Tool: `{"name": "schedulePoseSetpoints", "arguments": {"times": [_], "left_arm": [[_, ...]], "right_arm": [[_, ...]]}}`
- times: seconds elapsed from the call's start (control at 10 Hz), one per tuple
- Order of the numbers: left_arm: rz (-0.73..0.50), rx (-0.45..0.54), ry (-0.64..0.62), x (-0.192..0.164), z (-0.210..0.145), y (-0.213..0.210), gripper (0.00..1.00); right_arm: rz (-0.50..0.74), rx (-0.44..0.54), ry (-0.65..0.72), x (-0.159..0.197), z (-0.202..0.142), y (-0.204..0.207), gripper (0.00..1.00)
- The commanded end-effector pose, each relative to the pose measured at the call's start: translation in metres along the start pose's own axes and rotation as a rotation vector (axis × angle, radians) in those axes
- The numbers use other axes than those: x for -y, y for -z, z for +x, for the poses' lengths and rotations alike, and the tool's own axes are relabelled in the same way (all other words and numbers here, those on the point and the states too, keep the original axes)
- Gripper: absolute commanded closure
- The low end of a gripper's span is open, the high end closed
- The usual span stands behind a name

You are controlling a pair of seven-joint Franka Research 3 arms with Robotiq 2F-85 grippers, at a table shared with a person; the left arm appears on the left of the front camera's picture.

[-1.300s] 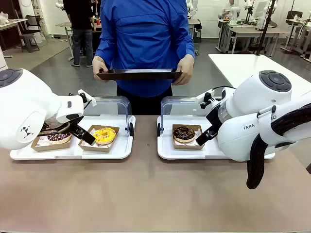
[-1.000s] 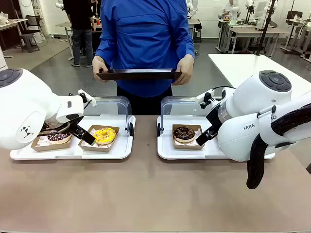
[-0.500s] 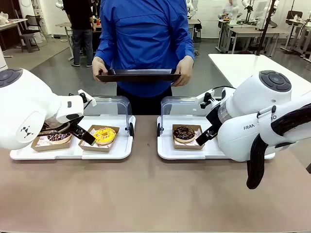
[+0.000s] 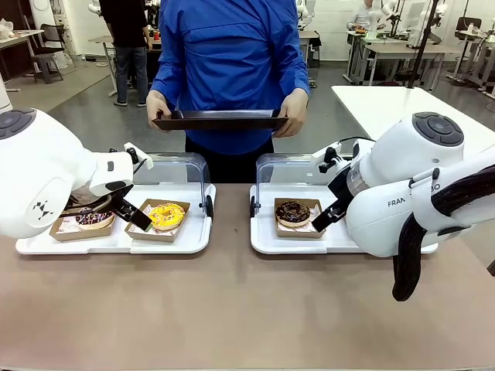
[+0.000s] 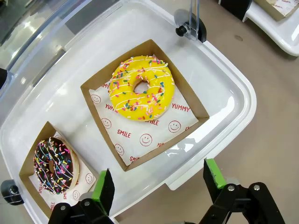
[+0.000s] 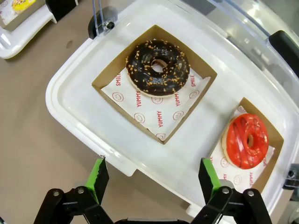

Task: Provide the desired donut to the person.
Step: Pick up and lift the Paper togo box containing the Donut pointed at by the person.

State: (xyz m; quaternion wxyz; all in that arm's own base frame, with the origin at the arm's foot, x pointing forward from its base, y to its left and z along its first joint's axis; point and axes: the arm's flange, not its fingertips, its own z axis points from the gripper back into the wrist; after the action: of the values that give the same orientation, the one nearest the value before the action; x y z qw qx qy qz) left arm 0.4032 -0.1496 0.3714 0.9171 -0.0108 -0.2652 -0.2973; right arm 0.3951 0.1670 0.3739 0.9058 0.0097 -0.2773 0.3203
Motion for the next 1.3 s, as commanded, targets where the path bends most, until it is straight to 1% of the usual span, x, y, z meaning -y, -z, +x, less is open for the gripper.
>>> {"name": "schedulePoseSetpoints", "arguments": {"times": [0.0, 0.4, 0.5, 0.6, 0.7, 0.8, 0.9, 1.0, 1.2], "left_arm": [[0.0, 0.0, 0.0, 0.0, 0.0, 0.0, 0.0], [0.0, 0.0, 0.0, 0.0, 0.0, 0.0, 0.0], [0.022, 0.042, 0.101, -0.001, -0.006, -0.028, 0.0], [-0.006, 0.073, 0.113, -0.011, -0.016, -0.055, 0.0], [-0.047, 0.08, 0.124, -0.016, -0.03, -0.075, 0.0], [-0.1, 0.09, 0.134, -0.02, -0.046, -0.095, 0.0], [-0.151, 0.092, 0.151, -0.026, -0.064, -0.116, 0.0], [-0.166, 0.129, 0.169, -0.031, -0.083, -0.132, 0.0], [-0.236, 0.203, 0.167, -0.048, -0.113, -0.16, 0.0]], "right_arm": [[0.0, 0.0, 0.0, 0.0, 0.0, 0.0, 0.0], [0.0, 0.0, 0.0, 0.0, 0.0, 0.0, 0.0], [-0.047, 0.029, -0.044, 0.014, -0.003, -0.03, 0.0], [-0.055, 0.052, -0.068, 0.036, -0.008, -0.062, 0.0], [-0.037, 0.069, -0.121, 0.052, -0.016, -0.093, 0.0], [0.004, 0.084, -0.172, 0.064, -0.027, -0.118, 0.0], [0.073, 0.13, -0.205, 0.078, -0.037, -0.14, 0.0], [0.133, 0.17, -0.227, 0.088, -0.049, -0.155, 0.0], [0.193, 0.223, -0.27, 0.107, -0.071, -0.174, 0.0]]}}
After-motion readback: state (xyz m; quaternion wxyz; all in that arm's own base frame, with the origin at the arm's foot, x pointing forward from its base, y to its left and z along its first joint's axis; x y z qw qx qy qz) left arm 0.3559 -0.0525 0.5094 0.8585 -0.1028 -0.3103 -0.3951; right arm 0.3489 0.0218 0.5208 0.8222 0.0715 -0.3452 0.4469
